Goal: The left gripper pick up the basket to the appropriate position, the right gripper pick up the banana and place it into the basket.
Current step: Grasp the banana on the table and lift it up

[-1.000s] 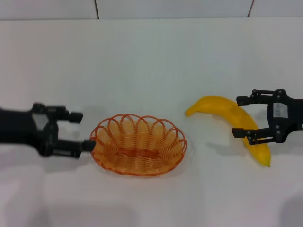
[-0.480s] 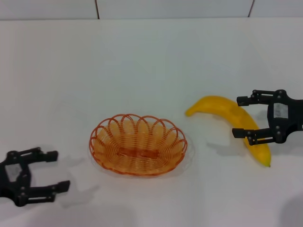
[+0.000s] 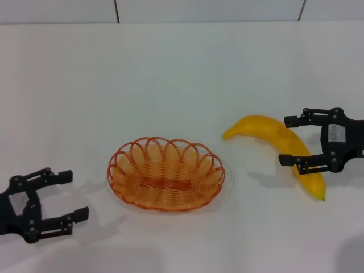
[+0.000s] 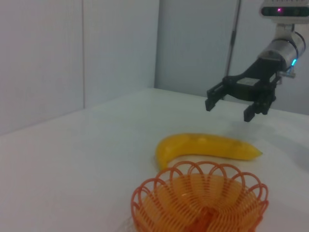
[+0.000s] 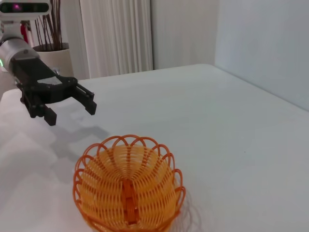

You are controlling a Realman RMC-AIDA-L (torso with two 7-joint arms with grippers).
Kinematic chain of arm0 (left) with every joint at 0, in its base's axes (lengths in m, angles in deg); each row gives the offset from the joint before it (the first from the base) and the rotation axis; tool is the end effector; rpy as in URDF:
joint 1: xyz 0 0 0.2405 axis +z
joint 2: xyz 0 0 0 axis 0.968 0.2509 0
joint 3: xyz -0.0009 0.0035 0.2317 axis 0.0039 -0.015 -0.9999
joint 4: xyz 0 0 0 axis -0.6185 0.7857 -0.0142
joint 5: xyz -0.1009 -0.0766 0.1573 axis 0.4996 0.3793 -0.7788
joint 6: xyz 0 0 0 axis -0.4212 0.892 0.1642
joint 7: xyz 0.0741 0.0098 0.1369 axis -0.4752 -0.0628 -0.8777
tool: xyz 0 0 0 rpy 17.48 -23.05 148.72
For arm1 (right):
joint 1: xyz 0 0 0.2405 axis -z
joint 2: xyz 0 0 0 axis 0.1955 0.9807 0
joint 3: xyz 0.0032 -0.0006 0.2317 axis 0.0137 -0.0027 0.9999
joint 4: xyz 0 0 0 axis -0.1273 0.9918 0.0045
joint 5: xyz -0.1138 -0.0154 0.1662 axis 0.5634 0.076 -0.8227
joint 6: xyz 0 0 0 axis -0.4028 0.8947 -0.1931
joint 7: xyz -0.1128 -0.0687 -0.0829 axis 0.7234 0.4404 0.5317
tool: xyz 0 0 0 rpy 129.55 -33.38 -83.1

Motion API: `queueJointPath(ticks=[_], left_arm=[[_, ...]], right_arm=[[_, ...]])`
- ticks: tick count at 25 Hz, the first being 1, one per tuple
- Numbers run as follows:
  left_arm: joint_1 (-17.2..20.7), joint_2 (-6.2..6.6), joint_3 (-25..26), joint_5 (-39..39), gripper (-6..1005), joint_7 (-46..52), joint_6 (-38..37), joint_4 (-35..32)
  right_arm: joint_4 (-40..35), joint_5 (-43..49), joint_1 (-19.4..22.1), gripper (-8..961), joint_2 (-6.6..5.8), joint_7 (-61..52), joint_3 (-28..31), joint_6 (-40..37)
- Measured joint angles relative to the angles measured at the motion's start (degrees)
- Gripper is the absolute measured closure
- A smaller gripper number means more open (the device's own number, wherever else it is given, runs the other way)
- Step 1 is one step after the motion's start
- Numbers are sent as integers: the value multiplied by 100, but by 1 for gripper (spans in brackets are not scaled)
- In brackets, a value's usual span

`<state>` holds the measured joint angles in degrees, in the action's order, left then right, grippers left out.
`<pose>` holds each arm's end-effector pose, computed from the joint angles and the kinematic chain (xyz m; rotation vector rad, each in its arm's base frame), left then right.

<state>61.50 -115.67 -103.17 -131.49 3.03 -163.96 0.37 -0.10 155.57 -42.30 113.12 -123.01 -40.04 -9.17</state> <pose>-0.3058 0.2287 0.0252 -2.6994 -0.4240 -0.6283 0.2807 0.2927 0.0379 -2.8135 0.3164 0.4786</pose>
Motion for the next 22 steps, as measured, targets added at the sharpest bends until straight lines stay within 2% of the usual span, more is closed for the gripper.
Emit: queueJointPath(ticks=[9,14,17,19,22], left_arm=[[-122,8,106,-269,149,179,8,18],[-148,11,109,-272,149,180,8,21],[-169,11,111,-275,149,186,8,23],[-180,11,113,-275,149,199,7,25],[-220,11,115,-275,149,234,6,25]], right_arm=[[-30,-5,0,206,-2,-8,2,-12],[-408,-382,7,209,-2,-174,9,-430],[-1243,-664,62,210,57,-801,-8,-795],[-2075,-624,69,212,146,-1597,-151,-922],[-3354,-440,83,213,225,-2738,-737,-959]])
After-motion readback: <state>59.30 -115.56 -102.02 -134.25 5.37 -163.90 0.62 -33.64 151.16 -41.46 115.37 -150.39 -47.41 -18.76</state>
